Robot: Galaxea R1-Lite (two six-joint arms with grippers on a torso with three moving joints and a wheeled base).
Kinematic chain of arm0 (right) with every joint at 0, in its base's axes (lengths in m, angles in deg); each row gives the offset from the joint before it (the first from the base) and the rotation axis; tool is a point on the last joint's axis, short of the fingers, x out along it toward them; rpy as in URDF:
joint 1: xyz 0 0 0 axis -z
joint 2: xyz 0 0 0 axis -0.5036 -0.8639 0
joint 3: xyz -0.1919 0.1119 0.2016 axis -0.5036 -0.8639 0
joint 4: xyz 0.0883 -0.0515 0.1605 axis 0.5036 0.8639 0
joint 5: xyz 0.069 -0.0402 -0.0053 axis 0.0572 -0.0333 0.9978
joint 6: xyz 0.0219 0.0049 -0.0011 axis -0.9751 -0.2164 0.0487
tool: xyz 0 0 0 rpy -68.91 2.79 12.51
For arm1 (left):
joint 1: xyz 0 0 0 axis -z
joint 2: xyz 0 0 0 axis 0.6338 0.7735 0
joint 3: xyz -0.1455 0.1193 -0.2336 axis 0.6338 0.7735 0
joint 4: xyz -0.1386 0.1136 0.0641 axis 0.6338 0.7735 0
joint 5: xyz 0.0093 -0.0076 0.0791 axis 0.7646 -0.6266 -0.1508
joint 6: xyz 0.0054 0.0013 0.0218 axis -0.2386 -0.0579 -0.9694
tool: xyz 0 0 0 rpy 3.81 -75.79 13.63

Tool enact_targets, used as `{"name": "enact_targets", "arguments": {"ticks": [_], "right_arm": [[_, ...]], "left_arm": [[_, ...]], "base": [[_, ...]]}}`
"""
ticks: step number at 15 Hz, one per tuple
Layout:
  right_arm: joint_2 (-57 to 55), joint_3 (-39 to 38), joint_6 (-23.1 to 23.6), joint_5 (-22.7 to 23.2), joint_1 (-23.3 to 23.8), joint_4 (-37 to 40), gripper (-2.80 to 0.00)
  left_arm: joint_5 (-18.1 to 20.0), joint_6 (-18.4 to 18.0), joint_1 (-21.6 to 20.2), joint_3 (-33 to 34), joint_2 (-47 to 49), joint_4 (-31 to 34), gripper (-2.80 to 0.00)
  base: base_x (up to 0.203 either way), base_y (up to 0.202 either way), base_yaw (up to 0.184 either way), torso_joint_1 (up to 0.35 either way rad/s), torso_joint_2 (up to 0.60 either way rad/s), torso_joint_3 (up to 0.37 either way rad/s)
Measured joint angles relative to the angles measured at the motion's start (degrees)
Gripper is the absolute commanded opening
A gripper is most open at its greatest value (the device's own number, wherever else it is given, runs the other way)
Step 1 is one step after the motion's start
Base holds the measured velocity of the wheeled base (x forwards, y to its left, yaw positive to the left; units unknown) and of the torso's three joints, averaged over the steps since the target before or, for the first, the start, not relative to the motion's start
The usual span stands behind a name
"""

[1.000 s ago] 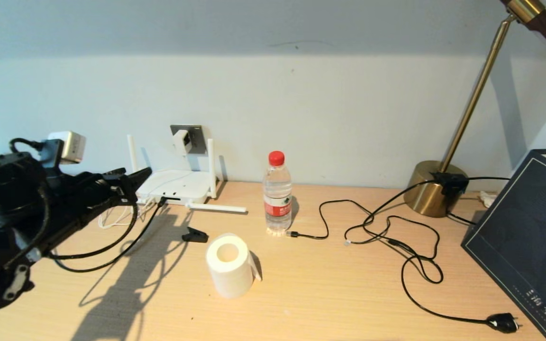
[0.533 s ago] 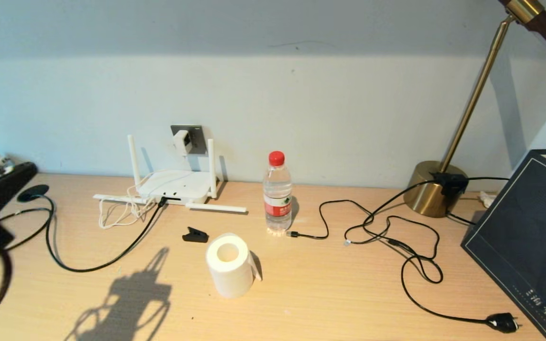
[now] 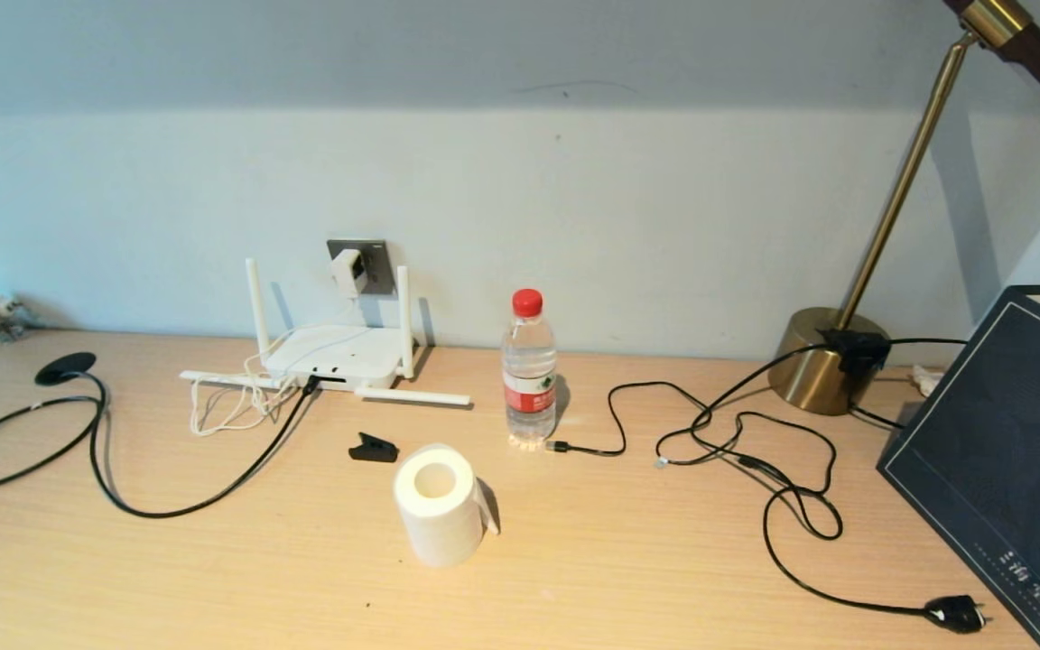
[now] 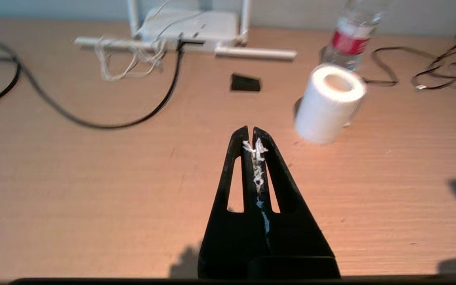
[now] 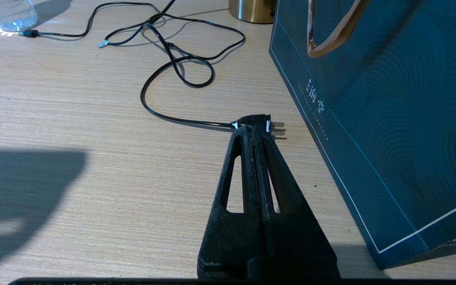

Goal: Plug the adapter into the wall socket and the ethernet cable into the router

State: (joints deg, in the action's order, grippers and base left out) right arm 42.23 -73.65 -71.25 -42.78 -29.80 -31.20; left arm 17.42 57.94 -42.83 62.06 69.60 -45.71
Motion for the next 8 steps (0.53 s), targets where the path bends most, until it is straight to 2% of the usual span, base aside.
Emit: {"name": "enact_targets", "arguments": {"ticks": [2,5,6,8], "right_arm": [[0.0,0.02,0.0,-0.01,0.0,0.0,-2.8],[0.0,0.0,0.0,-0.02,0.0,0.0,-2.8],[0.0,0.0,-0.01,-0.01,0.0,0.0,-2.8],[0.0,0.0,0.01,-0.01,0.0,0.0,-2.8]], "left_arm": [[-4.77,-0.37,0.34,5.02,-2.36,0.32,-2.8],[-9.43,-3.18,1.43,14.57,-5.61,0.56,-2.8],[-9.2,-3.63,1.85,16.36,-7.45,1.12,-2.8],[-5.6,-6.04,2.62,17.62,-12.43,2.61,-2.8]], "base": [[0.0,0.0,0.0,0.0,0.0,0.0],[0.0,0.0,0.0,0.0,0.0,0.0],[0.0,0.0,0.0,0.0,0.0,0.0],[0.0,0.0,0.0,0.0,0.0,0.0]]}}
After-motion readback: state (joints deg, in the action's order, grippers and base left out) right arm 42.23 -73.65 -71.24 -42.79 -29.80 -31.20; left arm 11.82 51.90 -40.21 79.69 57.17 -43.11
